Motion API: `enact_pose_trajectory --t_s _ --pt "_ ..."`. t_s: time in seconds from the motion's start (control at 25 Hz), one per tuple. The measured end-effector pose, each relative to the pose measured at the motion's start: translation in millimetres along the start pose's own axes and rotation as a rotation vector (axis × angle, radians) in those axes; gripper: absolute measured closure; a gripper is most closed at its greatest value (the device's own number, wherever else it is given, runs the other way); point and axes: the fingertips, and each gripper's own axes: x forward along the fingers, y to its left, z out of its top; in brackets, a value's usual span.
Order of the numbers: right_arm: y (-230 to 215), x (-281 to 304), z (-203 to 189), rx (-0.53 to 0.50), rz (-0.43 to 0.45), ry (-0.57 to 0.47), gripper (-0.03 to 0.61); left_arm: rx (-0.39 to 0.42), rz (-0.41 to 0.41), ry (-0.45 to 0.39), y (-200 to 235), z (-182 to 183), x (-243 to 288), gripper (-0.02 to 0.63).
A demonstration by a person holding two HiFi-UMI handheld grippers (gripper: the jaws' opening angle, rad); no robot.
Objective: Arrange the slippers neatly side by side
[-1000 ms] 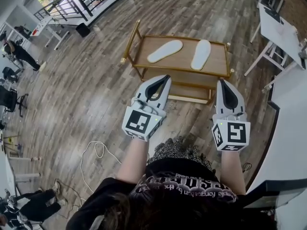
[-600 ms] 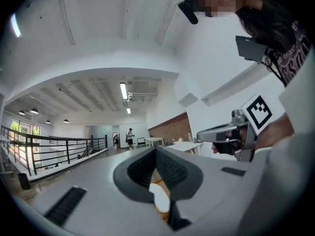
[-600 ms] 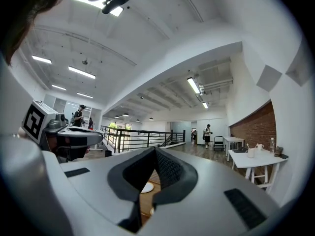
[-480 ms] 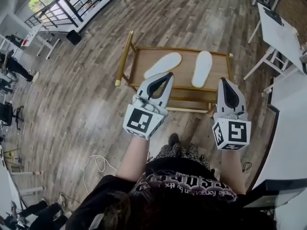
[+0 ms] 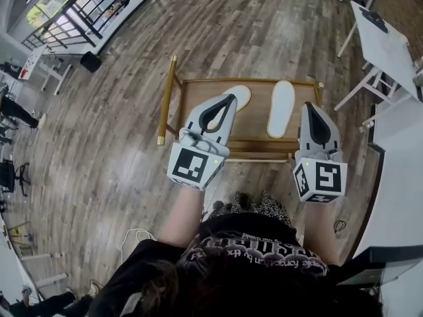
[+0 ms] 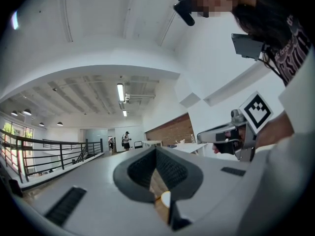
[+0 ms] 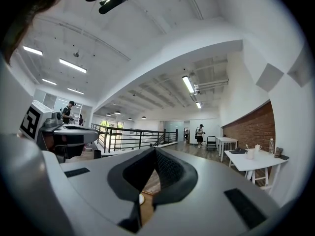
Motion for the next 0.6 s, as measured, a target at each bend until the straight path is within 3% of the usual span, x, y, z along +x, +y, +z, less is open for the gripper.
enact_pose_trajectory --t_s 0.36,0.6 --pt "-9 35 -14 -0.011 0.022 0.02 0.578 -0.012 -0.03 0.02 11 -20 33 0.621" --pt "-29 69 -43 0.022 0.046 0.09 0.577 -0.02 -0.009 0.053 18 -32 58 0.621"
